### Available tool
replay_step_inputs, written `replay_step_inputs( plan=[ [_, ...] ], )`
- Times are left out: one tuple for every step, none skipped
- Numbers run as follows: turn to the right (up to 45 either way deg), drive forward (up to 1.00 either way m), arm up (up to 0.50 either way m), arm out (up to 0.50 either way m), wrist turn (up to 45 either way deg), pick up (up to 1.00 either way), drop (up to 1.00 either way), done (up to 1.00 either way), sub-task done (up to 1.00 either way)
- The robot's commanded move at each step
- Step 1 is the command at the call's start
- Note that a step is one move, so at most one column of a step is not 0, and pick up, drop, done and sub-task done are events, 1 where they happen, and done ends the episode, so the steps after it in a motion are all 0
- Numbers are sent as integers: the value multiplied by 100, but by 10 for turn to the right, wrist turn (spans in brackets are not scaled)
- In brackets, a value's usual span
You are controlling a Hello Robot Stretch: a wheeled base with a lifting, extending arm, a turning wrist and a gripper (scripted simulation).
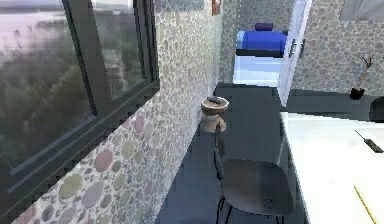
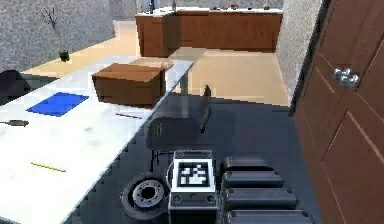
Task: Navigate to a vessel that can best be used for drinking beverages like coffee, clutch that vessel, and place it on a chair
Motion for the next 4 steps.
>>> replay_step_inputs(
  plan=[
    [0, 35, 0, 0, 0, 0, 0, 0, 0],
    [450, 0, 0, 0, 0, 0, 0, 0, 0],
    [90, 0, 0, 0, 0, 0, 0, 0, 0],
    [30, 0, 0, 0, 0, 0, 0, 0, 0]
  ],
)
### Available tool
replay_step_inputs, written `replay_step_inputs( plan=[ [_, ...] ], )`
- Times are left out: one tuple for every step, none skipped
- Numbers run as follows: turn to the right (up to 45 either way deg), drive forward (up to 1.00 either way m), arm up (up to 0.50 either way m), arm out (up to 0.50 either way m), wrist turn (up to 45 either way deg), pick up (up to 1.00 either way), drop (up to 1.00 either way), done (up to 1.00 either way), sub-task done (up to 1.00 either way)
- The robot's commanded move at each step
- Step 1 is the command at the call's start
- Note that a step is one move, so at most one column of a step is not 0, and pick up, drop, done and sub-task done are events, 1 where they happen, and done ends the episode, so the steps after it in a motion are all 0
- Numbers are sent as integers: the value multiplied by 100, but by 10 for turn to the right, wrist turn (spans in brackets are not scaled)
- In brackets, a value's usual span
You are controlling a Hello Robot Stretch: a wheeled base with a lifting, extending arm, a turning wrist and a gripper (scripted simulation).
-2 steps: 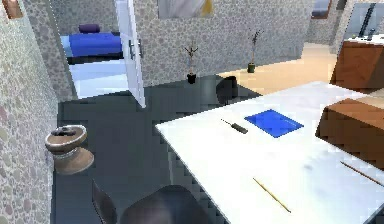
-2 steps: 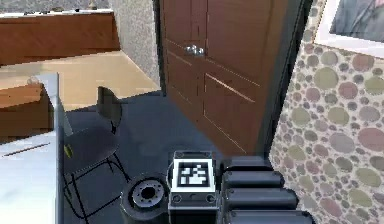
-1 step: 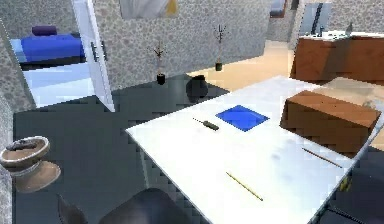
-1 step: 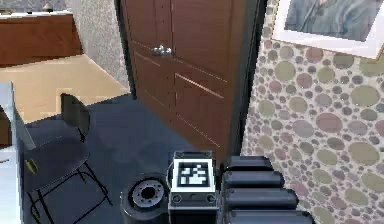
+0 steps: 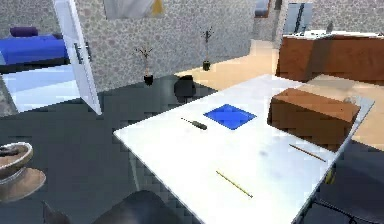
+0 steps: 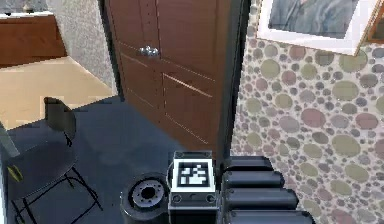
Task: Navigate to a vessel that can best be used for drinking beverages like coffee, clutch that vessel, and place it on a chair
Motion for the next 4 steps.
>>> replay_step_inputs(
  plan=[
    [-450, 0, 0, 0, 0, 0, 0, 0, 0],
    [-60, 0, 0, 0, 0, 0, 0, 0, 0],
    [420, 0, 0, 0, 0, 0, 0, 0, 0],
    [-330, 0, 0, 0, 0, 0, 0, 0, 0]
  ],
)
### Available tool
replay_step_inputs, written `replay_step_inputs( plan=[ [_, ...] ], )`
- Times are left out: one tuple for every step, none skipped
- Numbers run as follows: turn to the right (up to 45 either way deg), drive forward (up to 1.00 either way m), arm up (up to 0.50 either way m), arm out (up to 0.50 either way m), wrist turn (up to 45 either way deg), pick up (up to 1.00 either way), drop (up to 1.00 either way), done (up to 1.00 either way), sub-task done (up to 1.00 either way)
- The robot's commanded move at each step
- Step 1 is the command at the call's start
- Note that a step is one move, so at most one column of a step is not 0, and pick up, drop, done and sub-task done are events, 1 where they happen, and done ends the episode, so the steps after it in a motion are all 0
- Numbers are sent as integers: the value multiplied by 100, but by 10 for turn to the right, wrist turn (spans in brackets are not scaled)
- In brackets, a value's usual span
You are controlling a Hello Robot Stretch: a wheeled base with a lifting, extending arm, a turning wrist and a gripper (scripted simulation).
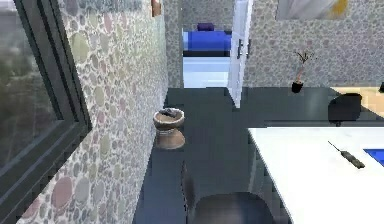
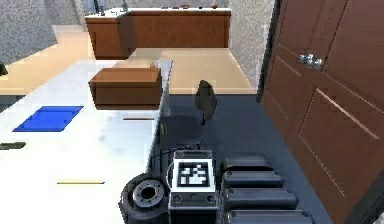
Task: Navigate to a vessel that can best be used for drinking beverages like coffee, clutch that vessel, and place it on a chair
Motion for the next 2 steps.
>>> replay_step_inputs(
  plan=[
    [240, 0, 0, 0, 0, 0, 0, 0, 0],
    [0, 20, 0, 0, 0, 0, 0, 0, 0]
  ],
)
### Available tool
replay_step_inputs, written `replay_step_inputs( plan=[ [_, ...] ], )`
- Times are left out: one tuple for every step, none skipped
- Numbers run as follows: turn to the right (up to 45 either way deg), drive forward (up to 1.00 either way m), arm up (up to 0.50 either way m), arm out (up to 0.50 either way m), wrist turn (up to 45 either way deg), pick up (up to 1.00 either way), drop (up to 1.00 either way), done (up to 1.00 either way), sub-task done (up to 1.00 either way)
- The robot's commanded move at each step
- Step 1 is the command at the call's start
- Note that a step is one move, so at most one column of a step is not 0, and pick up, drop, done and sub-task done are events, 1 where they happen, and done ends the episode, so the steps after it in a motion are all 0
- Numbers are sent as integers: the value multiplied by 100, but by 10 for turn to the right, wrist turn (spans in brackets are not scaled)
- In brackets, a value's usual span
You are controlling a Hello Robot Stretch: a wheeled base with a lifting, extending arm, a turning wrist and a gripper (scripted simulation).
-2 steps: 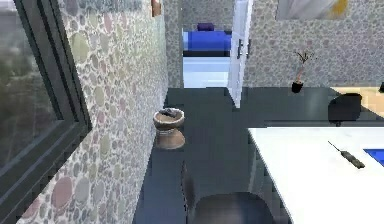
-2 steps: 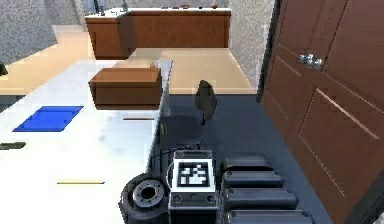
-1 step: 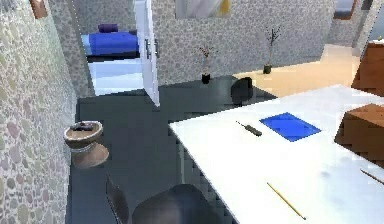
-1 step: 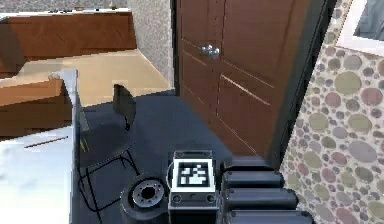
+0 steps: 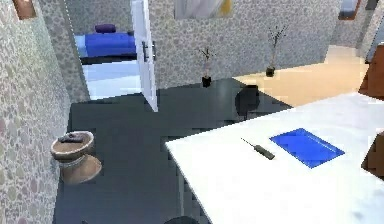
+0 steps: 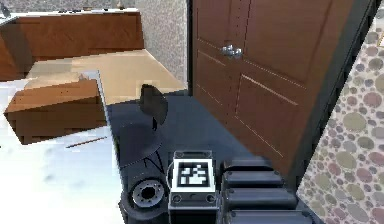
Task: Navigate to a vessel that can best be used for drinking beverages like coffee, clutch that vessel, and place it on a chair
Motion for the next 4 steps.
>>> replay_step_inputs(
  plan=[
    [-180, 0, 0, 0, 0, 0, 0, 0, 0],
    [180, 0, 0, 0, 0, 0, 0, 0, 0],
    [-210, 0, 0, 0, 0, 0, 0, 0, 0],
    [180, 0, 0, 0, 0, 0, 0, 0, 0]
  ],
)
